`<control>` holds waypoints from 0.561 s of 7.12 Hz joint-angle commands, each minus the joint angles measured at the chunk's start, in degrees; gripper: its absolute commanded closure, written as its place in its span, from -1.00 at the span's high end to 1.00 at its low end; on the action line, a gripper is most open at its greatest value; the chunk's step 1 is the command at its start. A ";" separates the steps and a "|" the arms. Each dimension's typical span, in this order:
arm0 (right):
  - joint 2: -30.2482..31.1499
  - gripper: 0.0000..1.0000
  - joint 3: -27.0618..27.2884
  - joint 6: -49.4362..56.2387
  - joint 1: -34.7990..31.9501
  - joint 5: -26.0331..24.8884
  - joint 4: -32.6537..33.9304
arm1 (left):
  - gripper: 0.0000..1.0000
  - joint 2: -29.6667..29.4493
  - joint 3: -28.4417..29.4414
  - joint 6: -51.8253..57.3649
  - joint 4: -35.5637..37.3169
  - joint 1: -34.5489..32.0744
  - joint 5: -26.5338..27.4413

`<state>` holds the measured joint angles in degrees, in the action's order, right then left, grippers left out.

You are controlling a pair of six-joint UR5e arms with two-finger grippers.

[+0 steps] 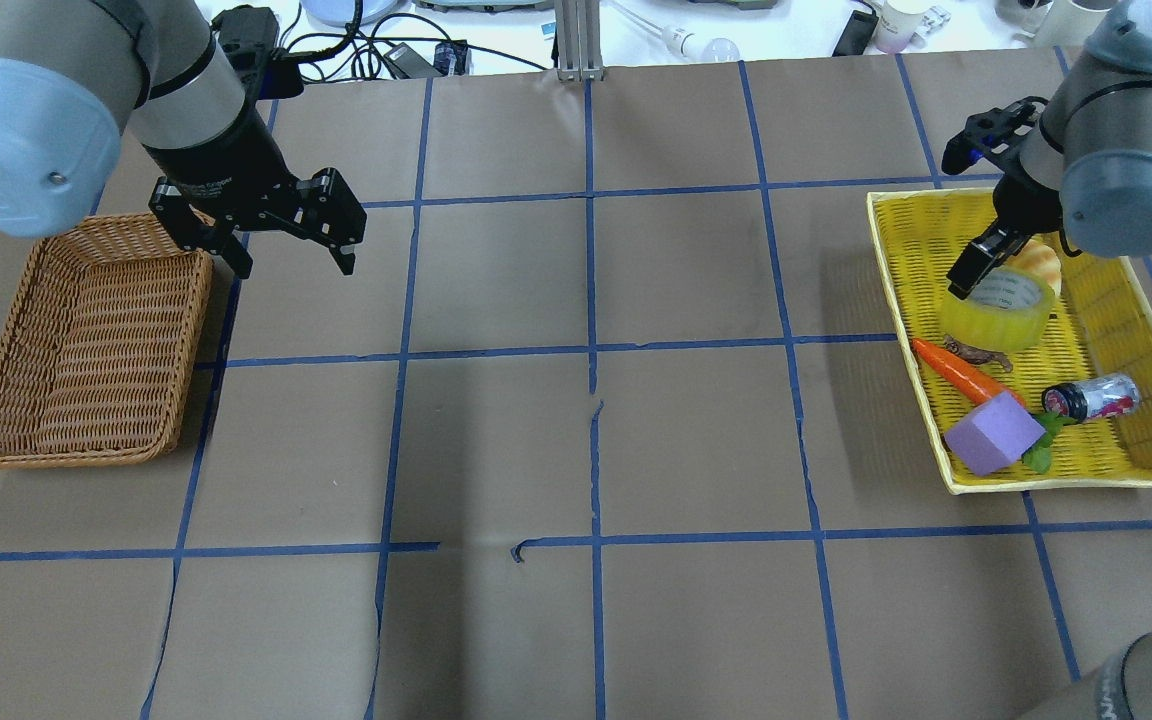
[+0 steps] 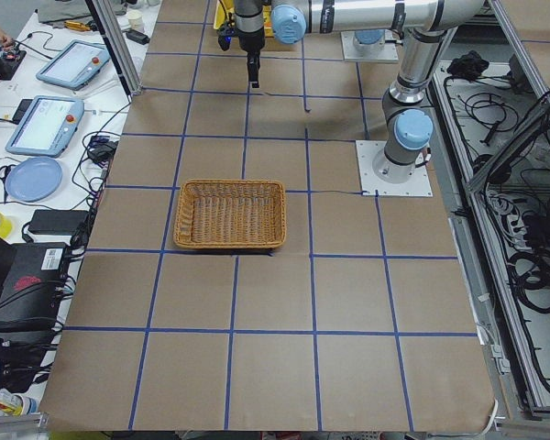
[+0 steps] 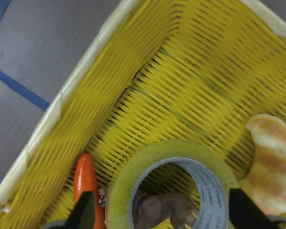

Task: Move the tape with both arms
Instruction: 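Lower the right gripper into the yellow tray onto the yellow tape roll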

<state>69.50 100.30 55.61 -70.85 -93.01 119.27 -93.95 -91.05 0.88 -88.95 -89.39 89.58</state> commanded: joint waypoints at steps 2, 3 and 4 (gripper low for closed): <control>-0.51 0.96 2.61 -0.24 0.01 -0.50 -0.35 | 1.00 -0.09 0.00 0.00 0.00 0.00 -0.19; -0.51 0.93 2.88 -0.50 0.01 -0.94 -0.44 | 1.00 -0.09 0.00 0.00 0.00 0.00 -0.19; -0.51 0.42 3.67 -0.85 0.27 -1.55 -0.62 | 1.00 -0.09 0.00 0.00 0.00 0.00 -0.28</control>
<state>69.00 103.17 55.13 -70.76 -93.94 118.86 -94.03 -91.05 0.88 -88.94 -89.39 89.37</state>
